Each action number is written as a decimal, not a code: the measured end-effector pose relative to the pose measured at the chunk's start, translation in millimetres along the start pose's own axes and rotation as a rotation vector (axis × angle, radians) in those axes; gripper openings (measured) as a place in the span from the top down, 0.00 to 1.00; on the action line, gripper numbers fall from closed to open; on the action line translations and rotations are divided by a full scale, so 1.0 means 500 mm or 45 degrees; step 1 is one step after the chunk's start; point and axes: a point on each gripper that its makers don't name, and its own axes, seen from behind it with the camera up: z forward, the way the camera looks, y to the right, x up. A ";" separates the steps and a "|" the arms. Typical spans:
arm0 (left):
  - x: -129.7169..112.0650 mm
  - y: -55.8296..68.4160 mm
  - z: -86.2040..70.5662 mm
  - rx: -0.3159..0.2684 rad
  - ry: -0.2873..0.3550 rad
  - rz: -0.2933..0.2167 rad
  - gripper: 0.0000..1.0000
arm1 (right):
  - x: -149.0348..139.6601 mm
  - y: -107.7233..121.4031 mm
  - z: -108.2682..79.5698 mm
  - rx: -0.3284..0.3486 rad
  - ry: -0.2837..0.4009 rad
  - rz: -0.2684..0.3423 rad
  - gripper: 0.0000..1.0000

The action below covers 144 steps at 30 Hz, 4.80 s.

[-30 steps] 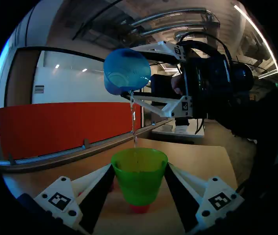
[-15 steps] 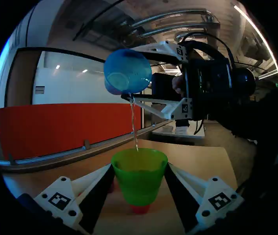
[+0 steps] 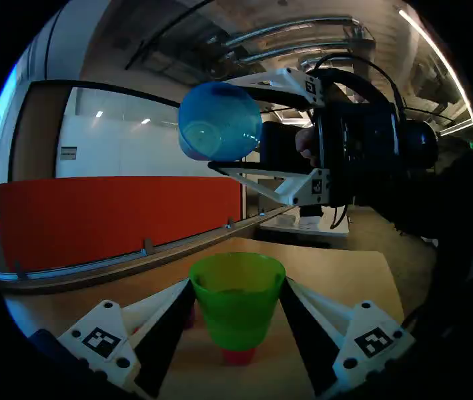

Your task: Pour water

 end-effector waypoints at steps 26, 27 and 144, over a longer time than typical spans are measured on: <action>0.007 0.004 -0.003 0.003 0.002 0.006 0.14 | -0.026 -0.012 -0.013 0.006 0.017 0.216 0.09; 0.007 0.003 -0.003 0.003 0.001 0.008 0.14 | -0.029 -0.013 -0.013 0.007 0.016 0.242 0.09; -0.187 0.006 0.007 -0.011 -0.525 0.134 0.14 | -0.126 -0.303 -0.173 0.260 -0.237 1.916 0.07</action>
